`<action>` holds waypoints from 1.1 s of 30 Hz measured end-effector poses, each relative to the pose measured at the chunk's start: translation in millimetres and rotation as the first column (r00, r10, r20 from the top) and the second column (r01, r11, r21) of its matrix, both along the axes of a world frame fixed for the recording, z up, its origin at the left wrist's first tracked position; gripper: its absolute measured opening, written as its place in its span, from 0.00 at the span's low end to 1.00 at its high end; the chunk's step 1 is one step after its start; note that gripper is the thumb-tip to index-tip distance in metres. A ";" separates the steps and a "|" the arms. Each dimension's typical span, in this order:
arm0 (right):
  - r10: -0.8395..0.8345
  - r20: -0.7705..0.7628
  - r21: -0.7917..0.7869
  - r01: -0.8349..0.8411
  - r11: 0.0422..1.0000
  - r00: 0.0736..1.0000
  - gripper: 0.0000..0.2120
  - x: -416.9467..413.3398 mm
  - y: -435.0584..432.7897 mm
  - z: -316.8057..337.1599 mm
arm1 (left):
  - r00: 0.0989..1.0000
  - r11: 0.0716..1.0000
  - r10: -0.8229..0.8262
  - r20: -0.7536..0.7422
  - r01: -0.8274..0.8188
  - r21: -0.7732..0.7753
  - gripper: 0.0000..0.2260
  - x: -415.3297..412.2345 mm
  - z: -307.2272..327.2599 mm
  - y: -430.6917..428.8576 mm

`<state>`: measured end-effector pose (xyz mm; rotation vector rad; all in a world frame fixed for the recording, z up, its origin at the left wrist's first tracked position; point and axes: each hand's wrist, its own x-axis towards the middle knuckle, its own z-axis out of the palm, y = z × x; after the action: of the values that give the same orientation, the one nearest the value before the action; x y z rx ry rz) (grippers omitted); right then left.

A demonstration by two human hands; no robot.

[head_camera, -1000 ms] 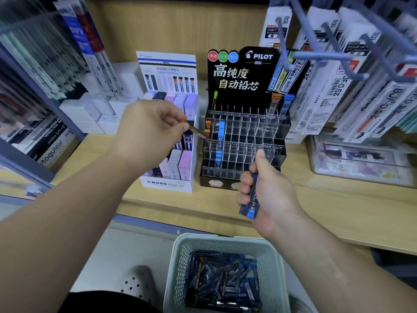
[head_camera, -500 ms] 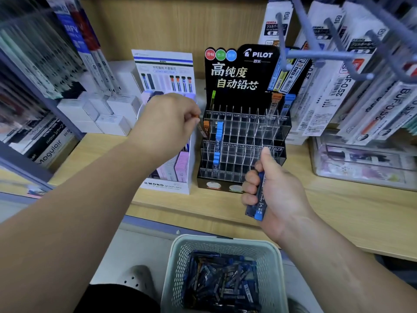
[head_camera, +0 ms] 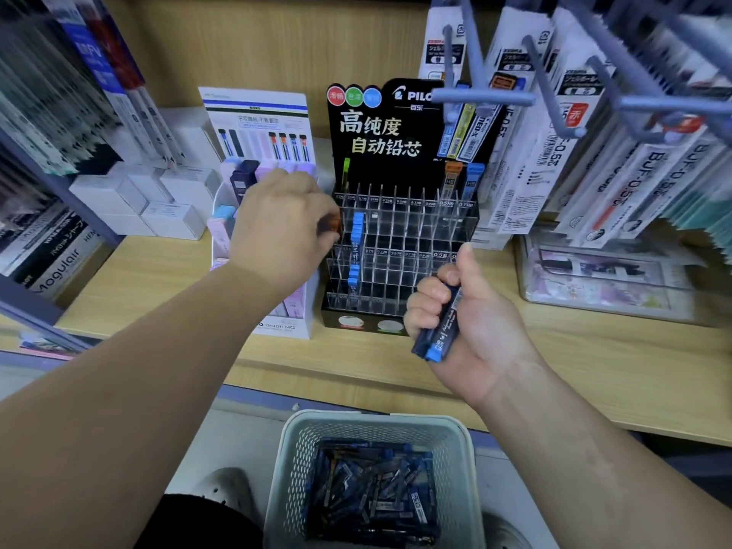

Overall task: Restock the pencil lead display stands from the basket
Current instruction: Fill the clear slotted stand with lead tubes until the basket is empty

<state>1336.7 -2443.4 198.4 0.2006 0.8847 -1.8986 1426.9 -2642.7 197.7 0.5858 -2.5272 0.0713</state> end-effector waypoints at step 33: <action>0.159 -0.284 0.275 -0.078 0.958 0.946 0.17 18.1 -10.8 8.5 | 0.908 0.068 0.349 -0.233 0.224 0.972 0.03 41.9 38.8 98.1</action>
<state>1354.8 -2454.2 207.0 0.0087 1.3279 -1.7212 1468.8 -2544.6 236.4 1.0508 -1.6665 -1.7932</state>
